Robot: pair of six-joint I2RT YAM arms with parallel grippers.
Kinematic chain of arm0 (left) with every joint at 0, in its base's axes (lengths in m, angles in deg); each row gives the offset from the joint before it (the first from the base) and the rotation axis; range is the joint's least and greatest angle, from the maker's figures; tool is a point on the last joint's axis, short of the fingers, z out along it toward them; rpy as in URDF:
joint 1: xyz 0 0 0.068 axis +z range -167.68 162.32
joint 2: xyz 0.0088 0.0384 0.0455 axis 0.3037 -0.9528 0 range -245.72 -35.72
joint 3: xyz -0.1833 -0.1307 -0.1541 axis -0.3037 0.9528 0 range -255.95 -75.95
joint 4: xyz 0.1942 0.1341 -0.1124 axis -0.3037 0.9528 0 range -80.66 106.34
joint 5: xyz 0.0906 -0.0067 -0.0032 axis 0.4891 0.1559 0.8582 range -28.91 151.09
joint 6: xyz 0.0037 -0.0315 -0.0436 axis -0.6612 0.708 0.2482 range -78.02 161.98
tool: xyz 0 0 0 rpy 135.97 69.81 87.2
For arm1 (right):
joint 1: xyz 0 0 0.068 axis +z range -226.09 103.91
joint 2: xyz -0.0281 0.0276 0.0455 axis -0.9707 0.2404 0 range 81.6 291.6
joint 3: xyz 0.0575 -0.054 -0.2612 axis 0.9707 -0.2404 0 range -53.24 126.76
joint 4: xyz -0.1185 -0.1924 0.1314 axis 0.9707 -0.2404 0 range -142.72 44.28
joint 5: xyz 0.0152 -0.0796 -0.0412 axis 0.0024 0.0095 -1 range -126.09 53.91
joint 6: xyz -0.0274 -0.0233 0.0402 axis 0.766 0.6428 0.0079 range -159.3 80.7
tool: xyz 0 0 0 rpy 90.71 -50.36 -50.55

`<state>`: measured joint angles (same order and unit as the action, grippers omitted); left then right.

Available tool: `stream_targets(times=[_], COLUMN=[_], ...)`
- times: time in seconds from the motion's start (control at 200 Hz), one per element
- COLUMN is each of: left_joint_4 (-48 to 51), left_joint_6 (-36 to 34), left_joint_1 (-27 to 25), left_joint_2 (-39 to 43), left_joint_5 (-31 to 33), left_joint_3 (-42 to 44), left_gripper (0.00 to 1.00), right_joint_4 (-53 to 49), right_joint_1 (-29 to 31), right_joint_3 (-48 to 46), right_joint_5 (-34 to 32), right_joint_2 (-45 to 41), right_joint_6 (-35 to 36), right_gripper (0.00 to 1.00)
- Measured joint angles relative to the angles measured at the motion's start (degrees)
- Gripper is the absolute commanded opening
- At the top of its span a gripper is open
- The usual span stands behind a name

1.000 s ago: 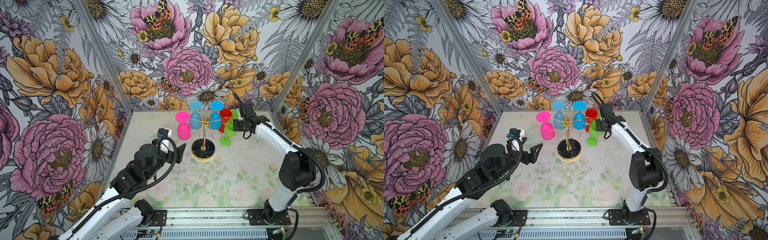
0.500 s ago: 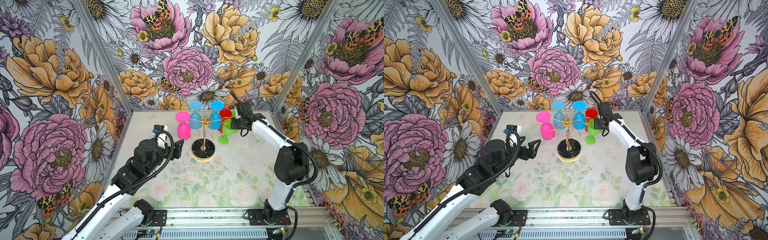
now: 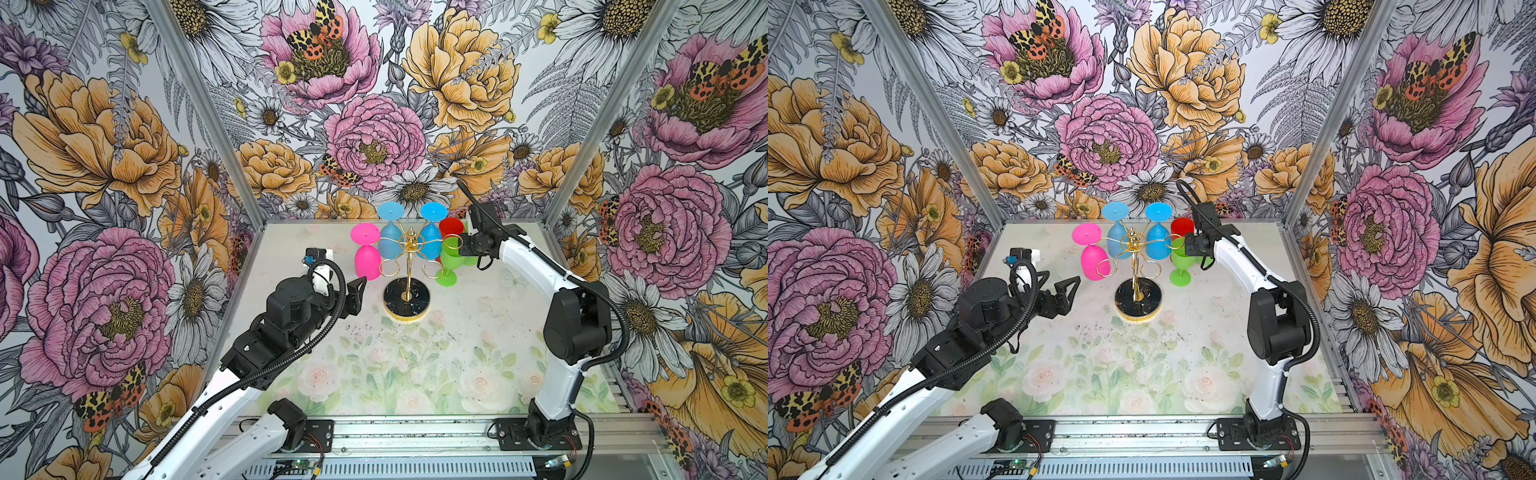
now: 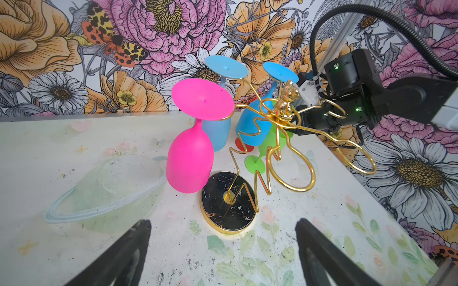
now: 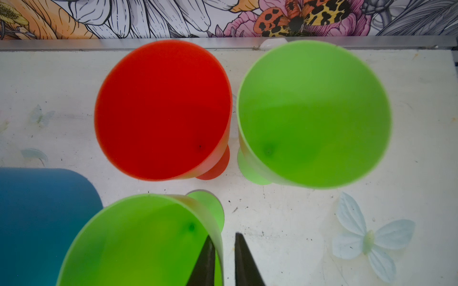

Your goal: Take the wine glass off the wine glass rack

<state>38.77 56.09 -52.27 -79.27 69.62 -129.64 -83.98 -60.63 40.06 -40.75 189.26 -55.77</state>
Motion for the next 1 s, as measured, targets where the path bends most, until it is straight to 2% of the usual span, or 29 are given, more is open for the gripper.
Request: stream_targets(times=[0.285, 0.57, 0.781, 1.001], left_joint_4=[0.0, 0.8, 1.1, 1.3], left_joint_6=[0.1, 0.6, 2.7, 6.8], left_joint_1=[0.0, 1.7, 6.7, 14.2], left_joint_2=[-0.3, -2.5, -5.6, -8.9], left_joint_5=[1.3, 1.7, -1.4, -9.5], left_joint_3=[0.0, -1.2, -4.4, -8.1], left_gripper=[0.92, 0.91, 0.86, 0.8], right_joint_4=[0.0, -0.1, 0.0, -0.1], right_joint_1=[0.0, 0.0, -0.7, -2.0], right_joint_3=[0.0, -1.2, -5.3, -11.6], right_joint_5=[1.2, 2.3, 4.9, 8.2], right_joint_2=[0.0, -4.2, -11.4, -18.7], right_joint_6=[-0.7, -1.3, -1.9, -2.1], right_gripper=[0.33, 0.55, 0.71, 0.76])
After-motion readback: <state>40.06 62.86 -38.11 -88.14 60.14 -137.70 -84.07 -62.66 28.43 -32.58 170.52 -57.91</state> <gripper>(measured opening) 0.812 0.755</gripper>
